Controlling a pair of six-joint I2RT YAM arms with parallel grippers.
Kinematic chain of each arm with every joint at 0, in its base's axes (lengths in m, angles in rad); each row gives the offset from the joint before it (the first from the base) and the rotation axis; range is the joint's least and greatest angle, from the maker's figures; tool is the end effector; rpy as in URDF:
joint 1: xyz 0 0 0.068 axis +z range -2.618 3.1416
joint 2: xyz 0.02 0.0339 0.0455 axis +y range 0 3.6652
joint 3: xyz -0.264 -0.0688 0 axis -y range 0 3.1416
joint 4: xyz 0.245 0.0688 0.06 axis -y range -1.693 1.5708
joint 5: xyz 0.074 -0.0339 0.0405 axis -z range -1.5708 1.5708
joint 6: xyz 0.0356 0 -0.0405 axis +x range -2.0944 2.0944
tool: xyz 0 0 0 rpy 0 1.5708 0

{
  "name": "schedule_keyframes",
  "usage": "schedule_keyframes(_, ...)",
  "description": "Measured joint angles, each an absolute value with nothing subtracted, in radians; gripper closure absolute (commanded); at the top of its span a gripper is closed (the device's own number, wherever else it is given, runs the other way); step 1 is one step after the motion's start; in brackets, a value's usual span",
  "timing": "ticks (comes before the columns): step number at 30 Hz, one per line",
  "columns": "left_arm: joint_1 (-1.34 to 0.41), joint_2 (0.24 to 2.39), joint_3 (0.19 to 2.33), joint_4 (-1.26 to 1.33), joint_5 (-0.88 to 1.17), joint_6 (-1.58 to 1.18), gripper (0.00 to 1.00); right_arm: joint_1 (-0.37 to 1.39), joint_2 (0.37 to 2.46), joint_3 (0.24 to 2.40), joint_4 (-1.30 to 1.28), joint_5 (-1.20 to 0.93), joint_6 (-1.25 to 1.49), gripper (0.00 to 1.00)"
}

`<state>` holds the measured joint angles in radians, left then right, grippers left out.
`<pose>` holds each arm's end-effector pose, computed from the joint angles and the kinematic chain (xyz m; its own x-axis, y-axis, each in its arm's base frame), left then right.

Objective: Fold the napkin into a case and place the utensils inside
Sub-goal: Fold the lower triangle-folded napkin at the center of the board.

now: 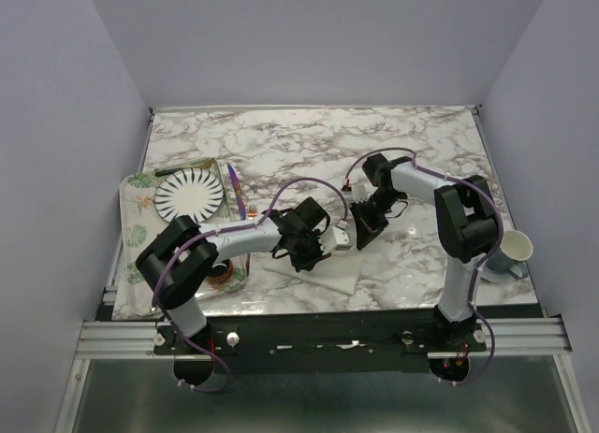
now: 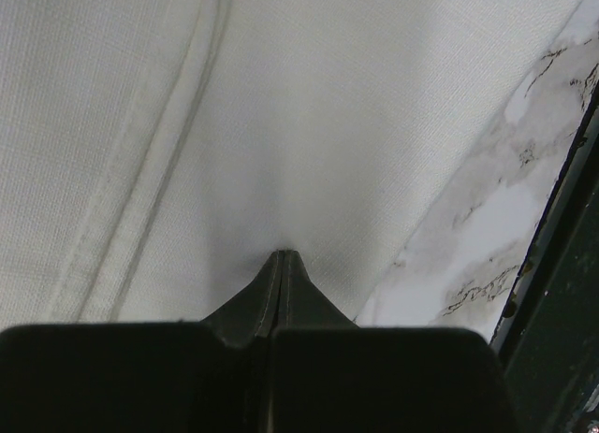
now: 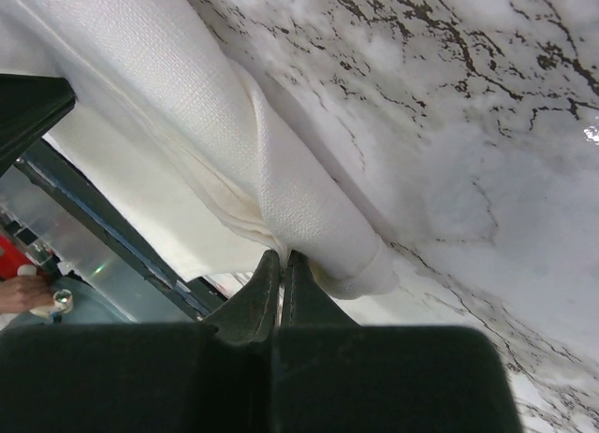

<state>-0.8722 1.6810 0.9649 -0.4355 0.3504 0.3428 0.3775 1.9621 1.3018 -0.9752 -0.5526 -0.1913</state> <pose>0.1945 -0.2506 0.1622 -0.2813 0.8258 -0.4887 0.9595 0.2330 -0.1585 0.3131 0.1443 0.1506 -0.8571 -0.5139 -0.0361 -0.4534 0.7191 0.5265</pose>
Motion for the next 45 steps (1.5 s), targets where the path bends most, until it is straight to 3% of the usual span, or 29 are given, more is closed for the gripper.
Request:
schedule_keyframes(7,-0.871,1.687,0.974,-0.446,0.352,0.342,1.00,0.377,1.966,1.284,-0.962,-0.558,-0.183,0.99)
schedule_keyframes(14,-0.821,1.682,0.979,-0.455,0.400,0.308,0.65,0.377,1.972,1.270,-0.957,-0.558,-0.183,0.99)
schedule_keyframes(17,-0.723,1.650,0.980,-0.457,0.463,0.236,0.56,0.377,1.979,1.270,-0.957,-0.557,-0.183,0.99)
schedule_keyframes(22,-0.525,1.515,0.994,-0.389,0.583,0.036,0.54,0.377,1.998,1.298,-0.980,-0.546,-0.190,0.99)
schedule_keyframes(28,-0.440,1.477,1.023,-0.270,0.675,-0.147,0.57,0.380,2.019,1.350,-0.994,-0.513,-0.219,0.99)
schedule_keyframes(45,-0.442,1.797,1.034,-0.154,0.727,-0.336,0.65,0.381,2.047,1.406,-1.019,-0.480,-0.256,0.99)
